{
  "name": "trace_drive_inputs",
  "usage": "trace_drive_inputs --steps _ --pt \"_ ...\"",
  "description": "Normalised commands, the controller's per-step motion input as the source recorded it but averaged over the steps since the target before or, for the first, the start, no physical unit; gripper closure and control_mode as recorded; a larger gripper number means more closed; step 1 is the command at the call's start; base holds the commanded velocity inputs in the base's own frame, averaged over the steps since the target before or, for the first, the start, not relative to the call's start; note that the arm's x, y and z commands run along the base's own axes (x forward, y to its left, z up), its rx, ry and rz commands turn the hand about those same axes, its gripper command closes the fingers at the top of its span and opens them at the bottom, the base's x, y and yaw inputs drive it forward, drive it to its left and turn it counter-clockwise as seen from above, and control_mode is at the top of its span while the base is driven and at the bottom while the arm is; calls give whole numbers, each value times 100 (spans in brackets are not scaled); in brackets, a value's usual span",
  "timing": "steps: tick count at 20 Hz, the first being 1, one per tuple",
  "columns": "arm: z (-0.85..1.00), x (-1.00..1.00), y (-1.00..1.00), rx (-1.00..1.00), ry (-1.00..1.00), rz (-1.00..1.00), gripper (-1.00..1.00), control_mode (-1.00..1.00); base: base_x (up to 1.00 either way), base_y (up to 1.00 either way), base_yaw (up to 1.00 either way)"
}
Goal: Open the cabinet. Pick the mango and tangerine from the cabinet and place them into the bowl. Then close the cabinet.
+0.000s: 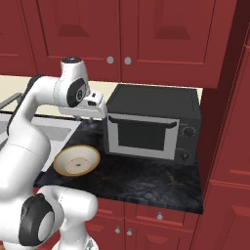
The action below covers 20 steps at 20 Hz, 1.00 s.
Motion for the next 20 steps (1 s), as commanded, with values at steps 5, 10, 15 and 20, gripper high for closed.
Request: trace_drive_inputs --steps 5,10,15,20 --pt "0 -9 -6 0 -9 0 -100 -100 0 0 0" --pt "6 -18 -8 0 -16 0 -100 -100 0 0 0" --pt "20 -18 -11 0 -18 0 -100 -100 0 0 0" --pt "36 -35 -7 0 -25 0 -100 -100 0 0 0"
